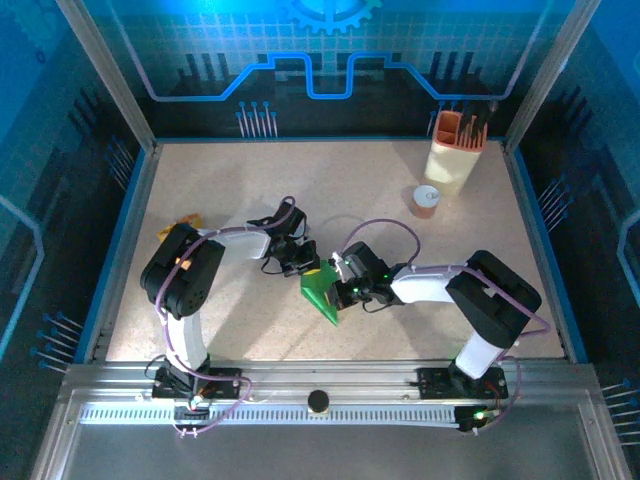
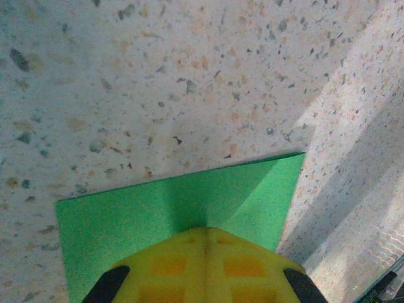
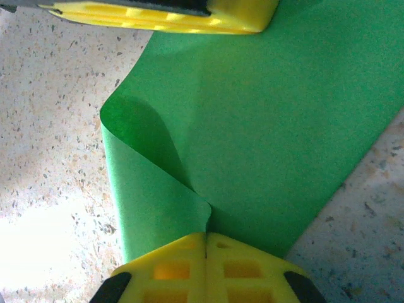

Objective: Fold a paper plane with a square sheet of paper (pick it up from the middle)

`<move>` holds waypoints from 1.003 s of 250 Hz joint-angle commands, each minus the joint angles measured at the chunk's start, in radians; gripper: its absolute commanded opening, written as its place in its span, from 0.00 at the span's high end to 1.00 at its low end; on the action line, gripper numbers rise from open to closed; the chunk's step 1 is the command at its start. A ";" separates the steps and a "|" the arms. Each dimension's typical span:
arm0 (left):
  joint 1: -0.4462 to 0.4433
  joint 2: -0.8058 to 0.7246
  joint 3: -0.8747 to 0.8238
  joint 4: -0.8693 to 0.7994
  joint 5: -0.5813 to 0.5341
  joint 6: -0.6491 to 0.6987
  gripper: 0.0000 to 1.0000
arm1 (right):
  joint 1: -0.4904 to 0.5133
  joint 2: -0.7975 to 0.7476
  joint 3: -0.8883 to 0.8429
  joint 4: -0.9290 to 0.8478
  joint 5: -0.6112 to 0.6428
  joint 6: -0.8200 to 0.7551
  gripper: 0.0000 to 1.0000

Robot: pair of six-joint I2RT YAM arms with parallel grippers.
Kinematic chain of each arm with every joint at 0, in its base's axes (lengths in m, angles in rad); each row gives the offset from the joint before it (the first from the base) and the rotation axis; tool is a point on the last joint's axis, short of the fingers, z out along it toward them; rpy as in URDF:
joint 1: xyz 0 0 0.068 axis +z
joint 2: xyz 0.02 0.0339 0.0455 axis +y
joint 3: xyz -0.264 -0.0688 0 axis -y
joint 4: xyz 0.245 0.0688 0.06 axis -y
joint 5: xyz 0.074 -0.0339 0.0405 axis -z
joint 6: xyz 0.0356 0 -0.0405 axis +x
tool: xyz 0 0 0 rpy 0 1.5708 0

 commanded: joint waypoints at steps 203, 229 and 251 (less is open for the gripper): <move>-0.008 -0.492 -0.321 0.246 0.039 -0.324 1.00 | -0.039 0.076 0.020 0.028 0.043 0.076 0.99; -0.024 -0.503 -0.427 0.396 0.080 -0.423 1.00 | -0.039 0.077 0.018 0.025 0.048 0.078 0.99; -0.042 -0.481 -0.461 0.445 0.085 -0.458 1.00 | -0.039 0.080 0.019 0.024 0.048 0.076 0.99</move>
